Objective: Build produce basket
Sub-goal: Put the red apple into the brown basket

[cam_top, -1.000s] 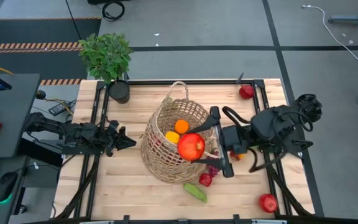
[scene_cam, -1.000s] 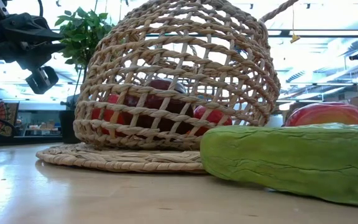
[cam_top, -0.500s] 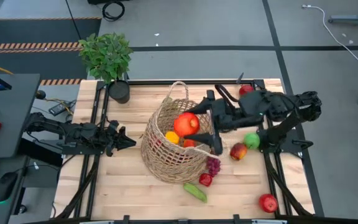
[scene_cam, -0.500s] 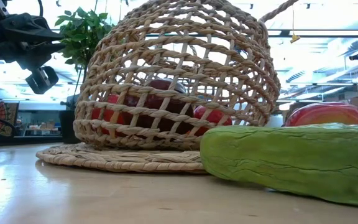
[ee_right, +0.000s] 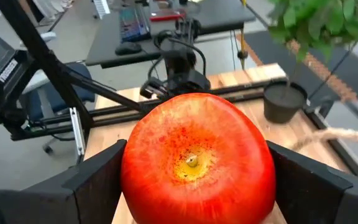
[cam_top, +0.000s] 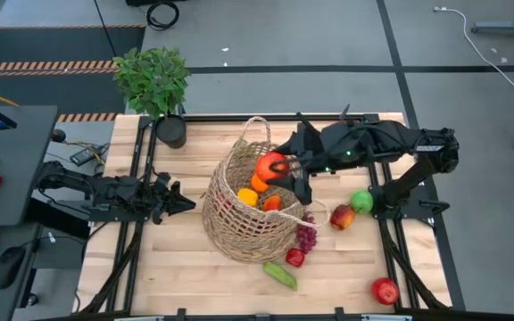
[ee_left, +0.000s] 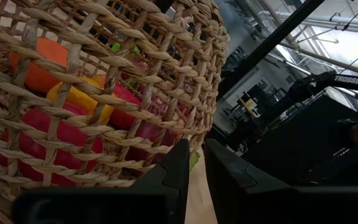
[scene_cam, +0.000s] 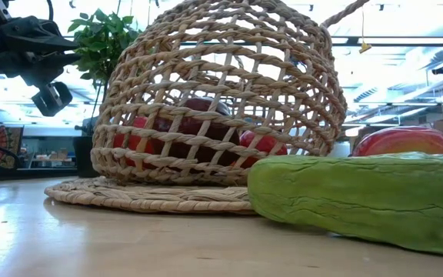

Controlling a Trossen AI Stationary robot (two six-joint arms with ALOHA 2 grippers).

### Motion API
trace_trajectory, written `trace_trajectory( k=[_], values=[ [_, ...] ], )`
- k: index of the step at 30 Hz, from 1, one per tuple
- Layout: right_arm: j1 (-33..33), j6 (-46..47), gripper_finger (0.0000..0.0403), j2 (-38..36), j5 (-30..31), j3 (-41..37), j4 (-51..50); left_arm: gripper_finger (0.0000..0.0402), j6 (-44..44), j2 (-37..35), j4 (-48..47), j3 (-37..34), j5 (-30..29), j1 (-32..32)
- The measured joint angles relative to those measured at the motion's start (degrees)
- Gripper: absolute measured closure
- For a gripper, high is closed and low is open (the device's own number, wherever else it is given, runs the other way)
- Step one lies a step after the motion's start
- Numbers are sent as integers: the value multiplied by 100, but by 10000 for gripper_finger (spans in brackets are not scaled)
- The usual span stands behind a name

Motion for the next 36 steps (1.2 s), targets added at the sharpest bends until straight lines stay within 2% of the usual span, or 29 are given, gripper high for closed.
trace_trajectory(
  k=[13, 26, 30, 36],
  values=[
    [-665, 943, 50, 0, -519, -62, -1510, 341, -2, 0, 2, 2, -2, 1],
    [-1185, 1077, 50, 49, -1277, -601, -1734, 339, 2, 0, 1, 2, -2, 0],
    [-1360, 1272, 50, 52, -1953, -1022, -1342, 343, 0, 0, 0, 2, -2, 0],
    [-1571, 1887, 50, 35, -3626, -1372, 577, 340, 1, 0, 2, 1, -2, 0]
  ],
)
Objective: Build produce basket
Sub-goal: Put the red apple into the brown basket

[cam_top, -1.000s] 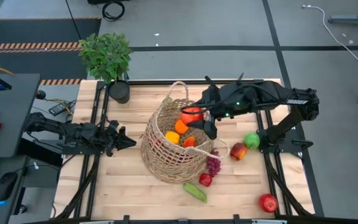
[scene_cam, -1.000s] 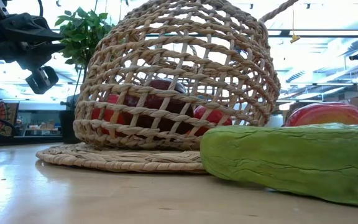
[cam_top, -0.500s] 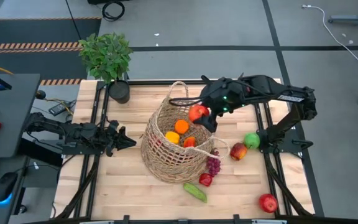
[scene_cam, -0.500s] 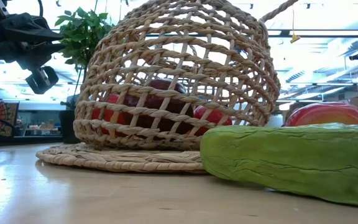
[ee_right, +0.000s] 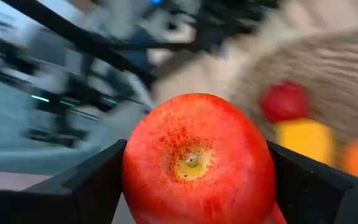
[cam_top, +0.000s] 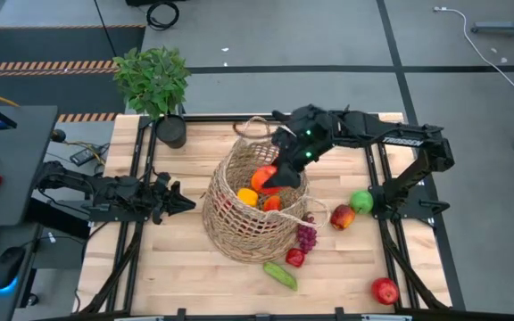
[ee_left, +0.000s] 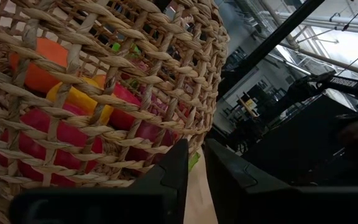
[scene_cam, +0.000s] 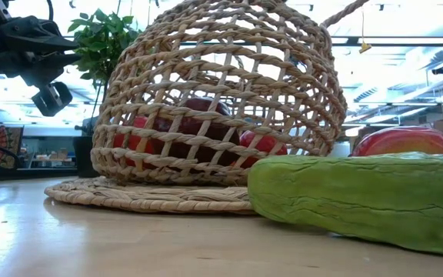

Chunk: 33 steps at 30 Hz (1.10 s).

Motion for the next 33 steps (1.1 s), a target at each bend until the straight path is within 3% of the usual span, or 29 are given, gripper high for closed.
trace_trajectory(
  k=[8, 13, 16, 27, 29, 33],
  values=[
    [-535, 2214, 50, 1, -905, -110, 2460, 344, 1, 0, 0, 0, 0, 0],
    [-728, 3379, 50, 0, -948, -108, 3978, 346, 0, 0, 0, 0, 0, 1],
    [-789, 3524, 50, -4, -964, -108, 4262, 342, 1, 0, 0, -1, 0, 0],
    [-846, 2963, 50, -2, -1546, -108, 4220, 346, 2, 0, 0, 1, 0, 1],
    [-846, 2323, 50, -2, -1859, -108, 4217, 344, -3, 0, 0, 0, 0, 0],
    [-855, 16, 50, -2, -2695, -108, 4221, 339, -3, 0, 0, 1, 0, 0]
  ],
)
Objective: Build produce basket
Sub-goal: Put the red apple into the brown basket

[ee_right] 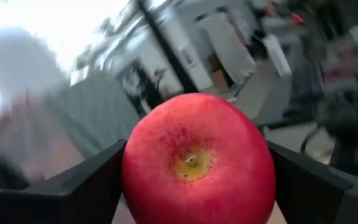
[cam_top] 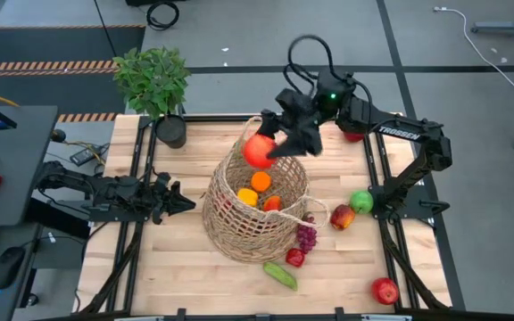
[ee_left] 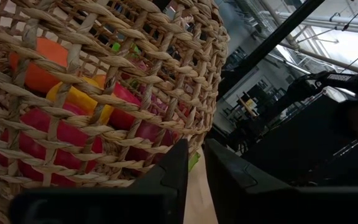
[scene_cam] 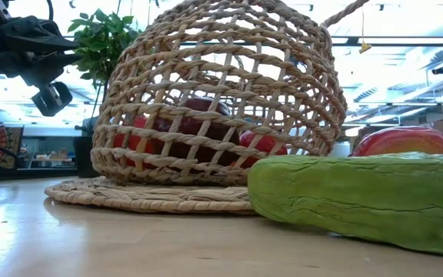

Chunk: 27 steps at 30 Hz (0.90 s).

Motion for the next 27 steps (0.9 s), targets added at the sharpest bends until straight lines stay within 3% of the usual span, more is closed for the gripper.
trace_trajectory(
  k=[11, 20, 27],
  values=[
    [-41, -4527, 50, 0, 26, 2, -28, 344, 0, 0, -2, -2, 0, 2],
    [-30, -7160, 47, 0, 2287, 2, -119, 340, 4, 0, -1, 0, 1, 1],
    [52, -7455, 33, 0, 3060, 4, -644, 343, 2, 0, 0, -2, 0, 0]
  ],
)
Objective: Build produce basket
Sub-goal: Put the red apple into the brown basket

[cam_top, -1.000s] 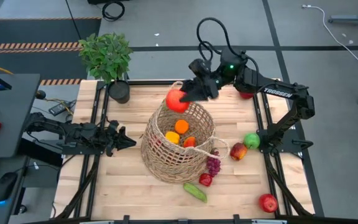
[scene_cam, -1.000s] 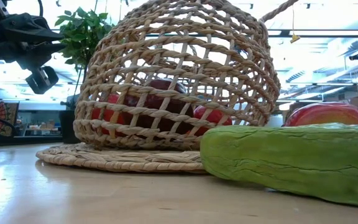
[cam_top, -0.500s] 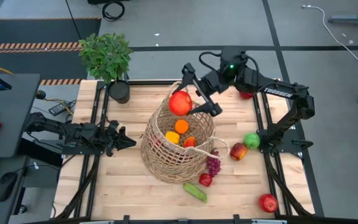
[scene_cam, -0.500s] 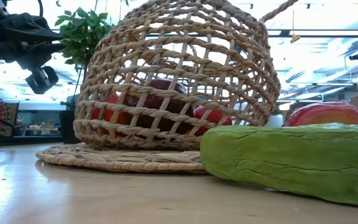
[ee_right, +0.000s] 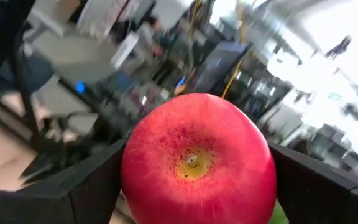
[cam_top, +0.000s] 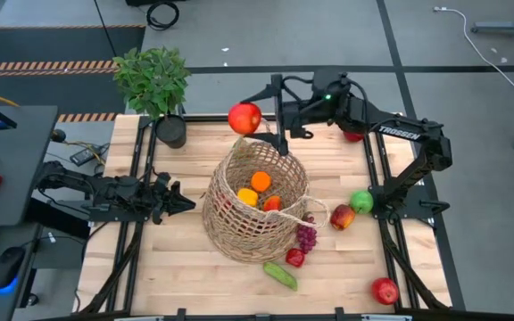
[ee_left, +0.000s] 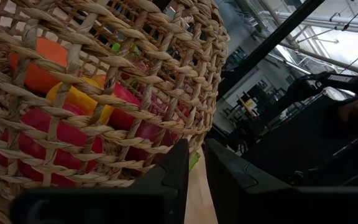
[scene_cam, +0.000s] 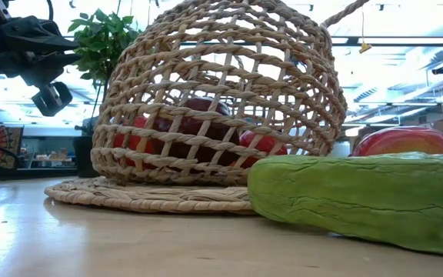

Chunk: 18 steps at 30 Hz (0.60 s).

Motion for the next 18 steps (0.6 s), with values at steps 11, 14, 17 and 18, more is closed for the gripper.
trace_trajectory(
  k=[11, 14, 17, 18],
  values=[
    [555, 1023, 32, 0, 501, 0, -2204, 344, -1, 0, -1, 2, 1, 1],
    [633, 1204, 32, 0, 482, 0, -2688, 343, -2, 0, -2, 2, 0, 0],
    [653, 1884, 32, 9, 359, -73, -2817, 340, -2, 0, 0, 2, 0, 0],
    [653, 2151, 32, 9, 331, -152, -2823, 339, -1, 0, -2, 2, 1, 0]
  ],
)
